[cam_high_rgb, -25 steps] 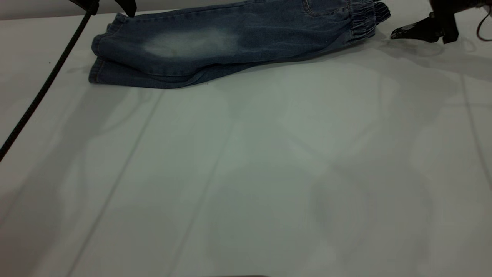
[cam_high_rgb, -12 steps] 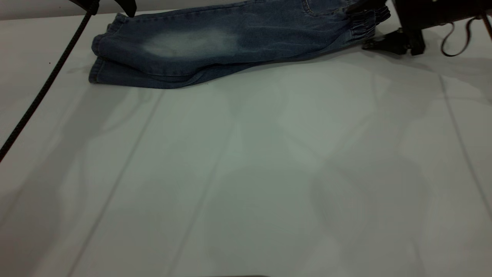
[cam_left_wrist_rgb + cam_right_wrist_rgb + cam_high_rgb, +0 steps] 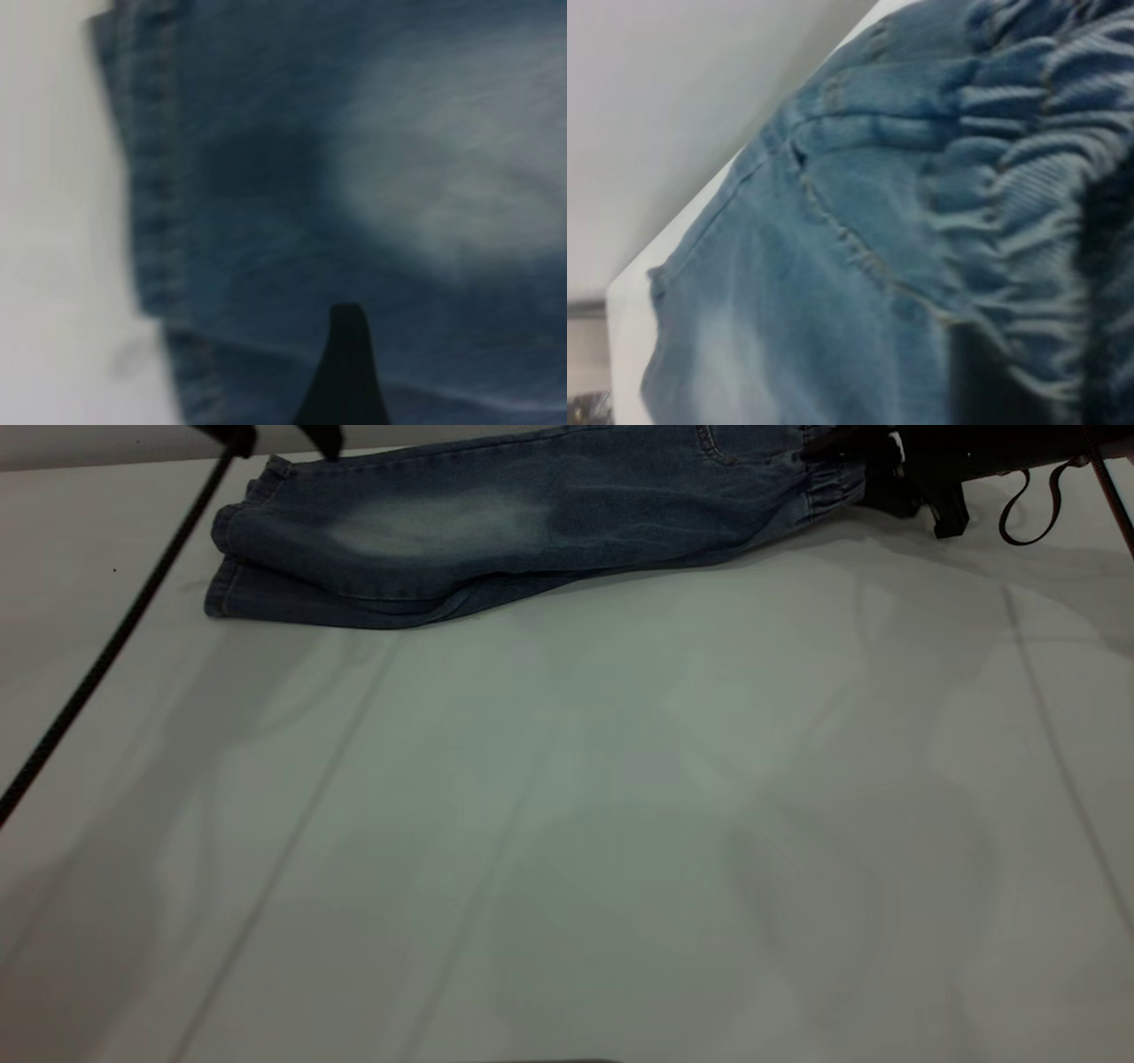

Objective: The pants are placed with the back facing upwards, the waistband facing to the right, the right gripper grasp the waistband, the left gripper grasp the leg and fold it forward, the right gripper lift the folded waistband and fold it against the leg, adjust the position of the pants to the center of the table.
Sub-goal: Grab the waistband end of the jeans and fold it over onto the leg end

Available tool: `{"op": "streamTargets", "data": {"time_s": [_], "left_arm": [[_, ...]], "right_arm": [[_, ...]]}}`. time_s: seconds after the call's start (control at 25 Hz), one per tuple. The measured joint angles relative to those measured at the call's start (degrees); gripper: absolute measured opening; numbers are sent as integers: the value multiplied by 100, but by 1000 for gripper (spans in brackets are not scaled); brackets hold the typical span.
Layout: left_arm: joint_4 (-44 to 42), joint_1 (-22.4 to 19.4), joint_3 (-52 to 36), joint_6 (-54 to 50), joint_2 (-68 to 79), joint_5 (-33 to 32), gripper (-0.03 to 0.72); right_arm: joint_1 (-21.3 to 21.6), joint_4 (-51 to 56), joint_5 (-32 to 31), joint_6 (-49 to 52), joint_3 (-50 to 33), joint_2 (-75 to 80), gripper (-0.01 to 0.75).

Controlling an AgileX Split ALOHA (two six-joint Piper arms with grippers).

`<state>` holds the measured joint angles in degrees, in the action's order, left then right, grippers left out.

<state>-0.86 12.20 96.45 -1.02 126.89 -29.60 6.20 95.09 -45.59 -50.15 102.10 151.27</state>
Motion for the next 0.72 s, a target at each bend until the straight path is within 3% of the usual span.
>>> {"op": "streamTargets", "data": {"time_s": [0.08,0.12,0.36,0.72], "left_arm": [[11,155,0,31,39,160,556],[11,242,0,35,71,239,556],[16,740,220,48,465,774,556],[16,1253,848,42,1422,1507,556]], "right_arm": [[0,6,-236,-122,0,0,97],[5,6,-332,-156,0,0,90],[15,-47,-897,-175,0,-29,88],[27,-1056,-1095,123,0,-584,88]]}}
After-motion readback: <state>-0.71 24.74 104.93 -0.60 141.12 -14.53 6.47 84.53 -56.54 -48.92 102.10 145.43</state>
